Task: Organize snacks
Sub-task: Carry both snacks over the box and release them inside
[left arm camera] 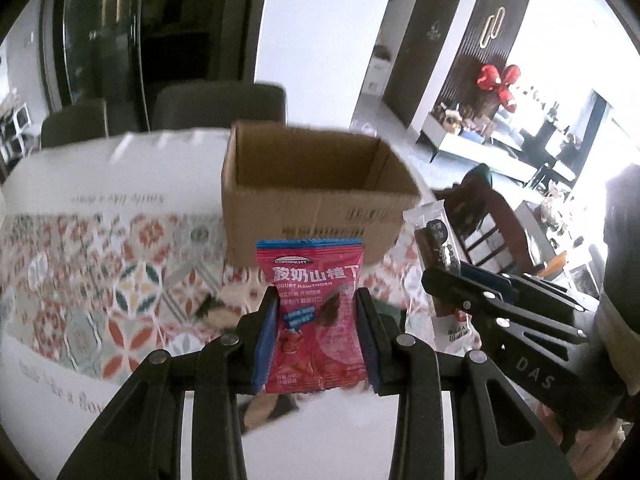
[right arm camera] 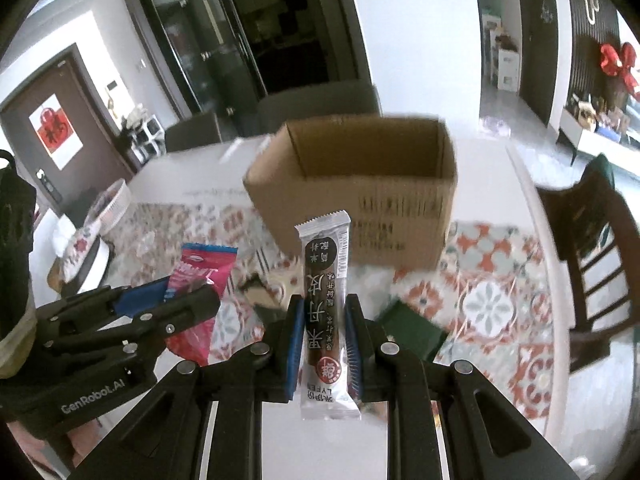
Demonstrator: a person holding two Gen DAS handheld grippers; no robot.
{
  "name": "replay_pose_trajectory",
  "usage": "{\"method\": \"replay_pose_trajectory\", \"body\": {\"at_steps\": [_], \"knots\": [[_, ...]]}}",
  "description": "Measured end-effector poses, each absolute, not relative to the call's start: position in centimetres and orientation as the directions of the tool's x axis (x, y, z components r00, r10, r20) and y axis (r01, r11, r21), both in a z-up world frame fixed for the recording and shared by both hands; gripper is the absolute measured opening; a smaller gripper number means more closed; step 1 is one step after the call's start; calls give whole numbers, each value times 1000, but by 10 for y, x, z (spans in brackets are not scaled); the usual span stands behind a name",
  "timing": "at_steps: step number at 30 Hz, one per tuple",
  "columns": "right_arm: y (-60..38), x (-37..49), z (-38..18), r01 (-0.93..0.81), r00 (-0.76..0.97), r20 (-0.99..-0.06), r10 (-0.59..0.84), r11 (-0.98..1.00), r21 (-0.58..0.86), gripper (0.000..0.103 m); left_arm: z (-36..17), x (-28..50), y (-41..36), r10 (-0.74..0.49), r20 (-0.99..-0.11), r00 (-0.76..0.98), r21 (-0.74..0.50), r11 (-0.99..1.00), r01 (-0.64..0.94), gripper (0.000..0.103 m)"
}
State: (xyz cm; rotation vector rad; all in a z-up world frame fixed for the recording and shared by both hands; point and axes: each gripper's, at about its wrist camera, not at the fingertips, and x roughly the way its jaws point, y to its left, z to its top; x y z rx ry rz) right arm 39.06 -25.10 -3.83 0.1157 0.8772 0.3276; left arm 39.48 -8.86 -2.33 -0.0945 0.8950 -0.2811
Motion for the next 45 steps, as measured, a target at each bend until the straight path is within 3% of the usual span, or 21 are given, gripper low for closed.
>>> {"method": "replay_pose_trajectory", "body": {"at_steps": [12, 20, 45], "knots": [[-253, 444, 7, -230, 645, -696, 317, 948, 218, 21, 23, 449, -92, -292, -697, 654, -183, 955, 232, 37], [-254, 484, 20, -222, 653, -693, 304, 952, 208, 21, 27, 497, -94, -294, -712, 637, -189, 955, 228, 37], [-253, 603, -56, -175, 518, -812, 267, 963, 204, 22, -56, 617, -109, -195, -846, 496, -149, 980, 130, 40]]}}
